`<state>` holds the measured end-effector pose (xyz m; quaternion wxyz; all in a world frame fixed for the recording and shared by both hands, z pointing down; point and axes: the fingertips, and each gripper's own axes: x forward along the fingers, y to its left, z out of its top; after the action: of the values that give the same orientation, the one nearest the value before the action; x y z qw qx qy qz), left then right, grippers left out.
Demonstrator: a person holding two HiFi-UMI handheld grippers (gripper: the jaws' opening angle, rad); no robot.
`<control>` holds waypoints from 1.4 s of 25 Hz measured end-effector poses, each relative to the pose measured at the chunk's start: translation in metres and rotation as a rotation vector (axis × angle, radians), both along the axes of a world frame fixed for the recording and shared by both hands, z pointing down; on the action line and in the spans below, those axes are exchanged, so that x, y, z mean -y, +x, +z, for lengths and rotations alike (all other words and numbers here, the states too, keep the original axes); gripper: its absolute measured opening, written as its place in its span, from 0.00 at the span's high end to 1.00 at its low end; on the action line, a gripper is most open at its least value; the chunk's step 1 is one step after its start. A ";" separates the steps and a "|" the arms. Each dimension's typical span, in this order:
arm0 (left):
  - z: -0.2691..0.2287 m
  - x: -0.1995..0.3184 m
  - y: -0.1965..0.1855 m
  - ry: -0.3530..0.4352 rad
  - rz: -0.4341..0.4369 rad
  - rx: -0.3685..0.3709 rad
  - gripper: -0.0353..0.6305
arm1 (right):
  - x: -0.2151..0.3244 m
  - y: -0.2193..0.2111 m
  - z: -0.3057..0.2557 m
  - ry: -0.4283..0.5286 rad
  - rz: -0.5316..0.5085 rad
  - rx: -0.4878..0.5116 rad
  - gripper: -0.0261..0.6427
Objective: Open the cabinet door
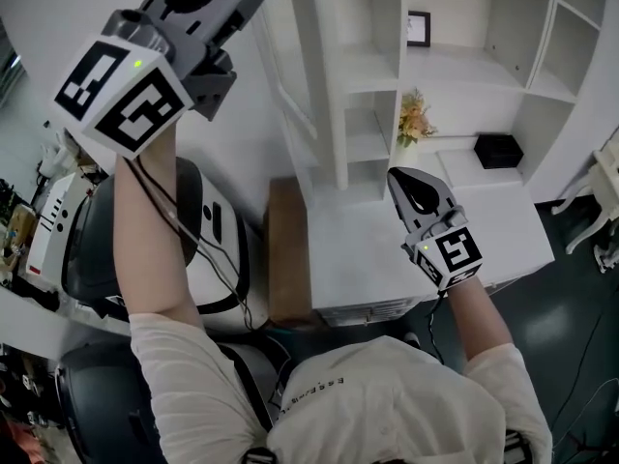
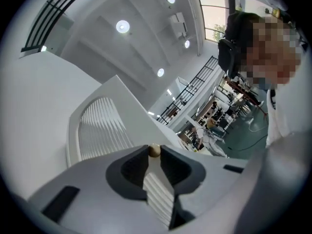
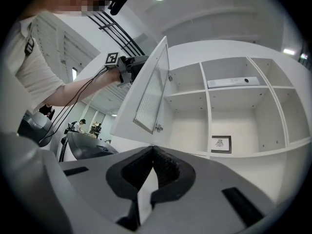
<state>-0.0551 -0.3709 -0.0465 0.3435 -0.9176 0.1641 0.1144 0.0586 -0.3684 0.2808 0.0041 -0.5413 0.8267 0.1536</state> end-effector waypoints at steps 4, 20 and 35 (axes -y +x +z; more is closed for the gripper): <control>-0.002 -0.007 -0.041 -0.022 0.033 -0.022 0.83 | 0.000 -0.027 -0.007 0.002 -0.012 -0.009 0.94; 0.001 0.020 -0.111 -0.103 0.065 -0.056 0.83 | 0.020 -0.096 -0.020 0.043 -0.126 -0.005 0.94; 0.007 0.010 -0.106 -0.147 -0.016 -0.140 0.80 | 0.008 -0.107 -0.016 0.026 -0.184 0.020 0.94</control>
<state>-0.1607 -0.3807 -0.0392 0.2639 -0.9287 0.2029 0.1631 -0.0480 -0.3761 0.2646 0.0337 -0.4644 0.8707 0.1580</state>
